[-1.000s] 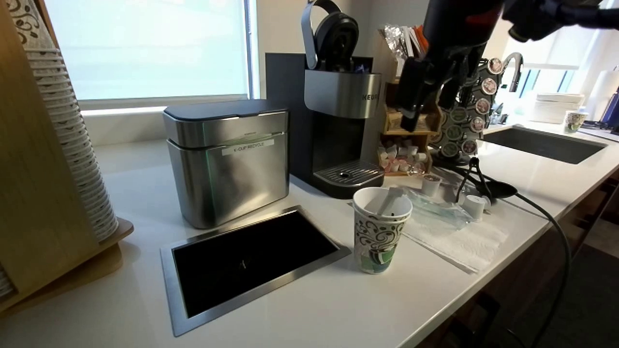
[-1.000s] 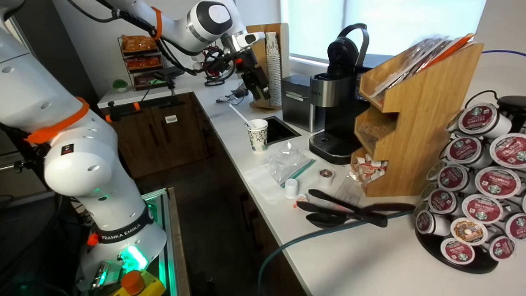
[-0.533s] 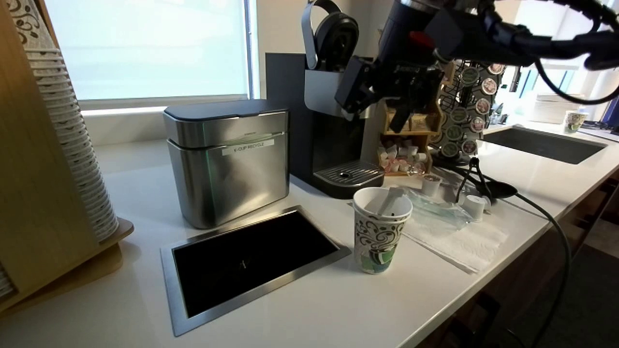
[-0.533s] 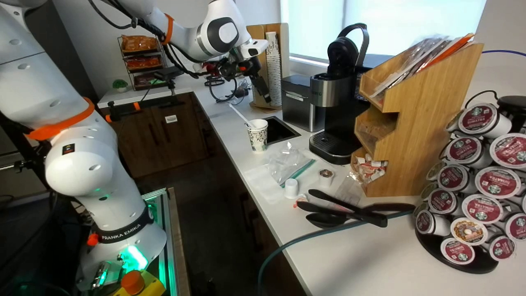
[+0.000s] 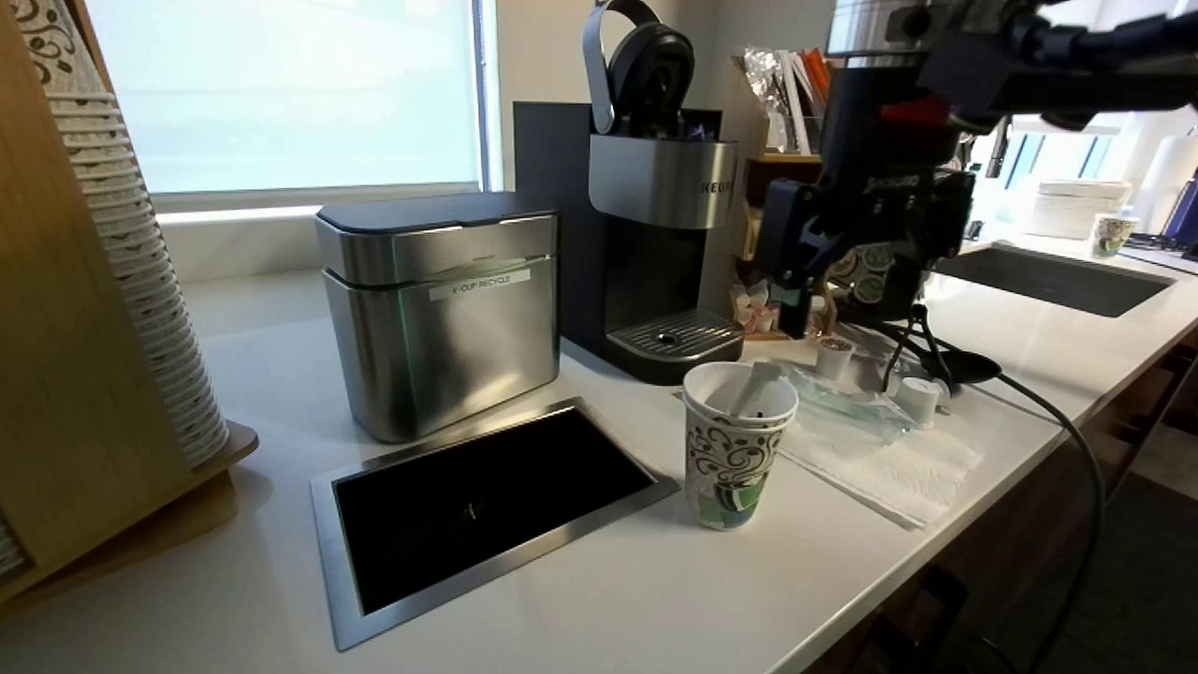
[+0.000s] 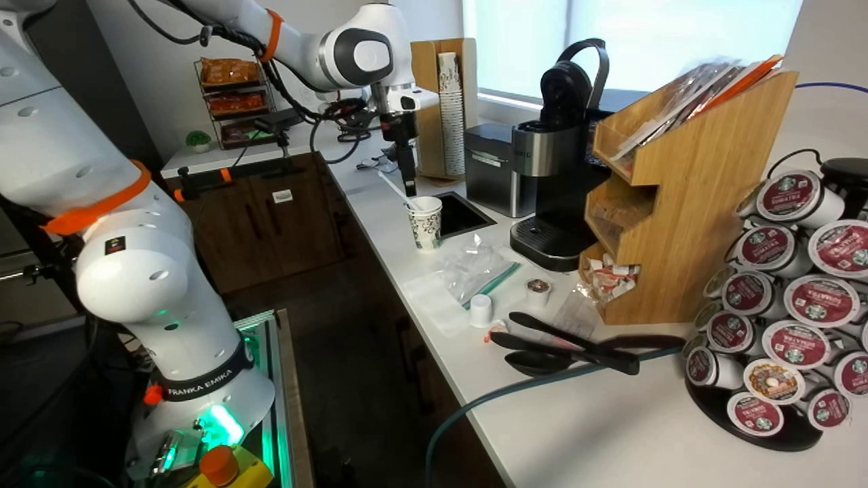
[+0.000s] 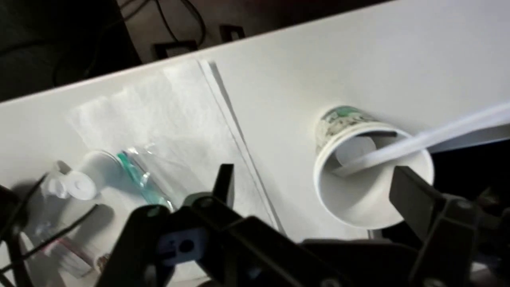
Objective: Take the straw out of the cup
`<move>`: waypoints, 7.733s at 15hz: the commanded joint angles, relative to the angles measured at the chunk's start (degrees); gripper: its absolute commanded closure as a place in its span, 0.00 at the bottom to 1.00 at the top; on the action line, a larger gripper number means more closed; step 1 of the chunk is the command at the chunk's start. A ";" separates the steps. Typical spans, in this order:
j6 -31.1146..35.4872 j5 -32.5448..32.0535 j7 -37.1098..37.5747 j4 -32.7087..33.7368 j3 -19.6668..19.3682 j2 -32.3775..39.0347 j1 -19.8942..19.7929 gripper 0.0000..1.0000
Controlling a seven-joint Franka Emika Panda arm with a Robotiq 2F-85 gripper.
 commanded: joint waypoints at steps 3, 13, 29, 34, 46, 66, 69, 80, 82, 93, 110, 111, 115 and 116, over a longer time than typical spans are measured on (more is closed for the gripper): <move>-0.91 0.04 -0.12 0.15 -0.01 -0.62 -0.26 0.00; 3.89 21.57 -5.63 6.43 -4.11 8.17 0.60 0.00; -12.31 28.11 -6.53 19.36 -4.23 22.62 1.08 0.00; -18.53 27.26 -5.63 21.51 -4.37 23.68 1.59 0.00; -20.68 27.22 -5.10 25.70 -4.67 27.60 1.91 0.85; -17.95 27.81 -0.21 19.69 -7.55 22.49 0.83 0.99; -16.50 28.22 1.12 18.65 -8.48 21.00 0.25 0.99; -12.98 28.93 3.99 16.58 -10.15 17.80 -1.92 0.99; -11.85 28.04 3.42 16.16 -10.17 17.30 -2.01 0.99; -9.09 25.65 3.75 15.75 -9.71 15.24 -1.93 0.99; 9.71 14.48 22.74 -2.29 -5.48 -3.98 -3.55 0.99; 10.95 14.97 23.46 -4.97 -6.18 -5.93 -4.55 0.99; 17.70 15.10 25.44 -15.60 -9.04 -12.87 -9.57 0.99; 19.32 14.66 25.94 -17.70 -9.64 -14.24 -11.19 0.99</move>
